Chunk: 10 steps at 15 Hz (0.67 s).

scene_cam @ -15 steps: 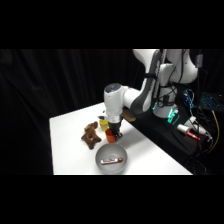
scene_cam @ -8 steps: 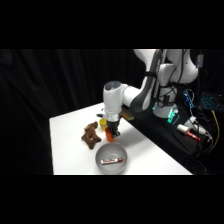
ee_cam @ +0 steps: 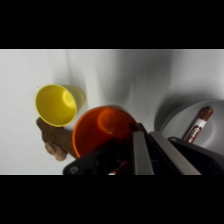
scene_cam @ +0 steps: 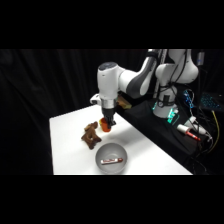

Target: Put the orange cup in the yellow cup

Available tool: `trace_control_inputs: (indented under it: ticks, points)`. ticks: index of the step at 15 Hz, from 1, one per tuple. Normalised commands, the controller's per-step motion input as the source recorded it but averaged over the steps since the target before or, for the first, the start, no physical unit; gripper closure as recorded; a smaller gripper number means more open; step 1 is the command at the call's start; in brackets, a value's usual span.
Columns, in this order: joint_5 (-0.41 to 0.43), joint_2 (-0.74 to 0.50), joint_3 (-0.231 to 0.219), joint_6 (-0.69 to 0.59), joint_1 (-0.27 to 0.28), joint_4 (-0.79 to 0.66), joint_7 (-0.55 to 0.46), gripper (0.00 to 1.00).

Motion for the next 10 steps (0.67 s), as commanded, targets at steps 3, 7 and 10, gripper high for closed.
trace_control_inputs:
  ticks: [3, 7, 10]
  points:
    - [-0.118, -0.2, 0.042, -0.25, -0.164, 0.06, 0.0, 0.98]
    - [0.001, -0.14, 0.034, -0.16, -0.18, 0.04, -0.11, 0.98]
    - [0.066, -0.09, 0.018, -0.12, -0.146, 0.05, -0.15, 0.98]
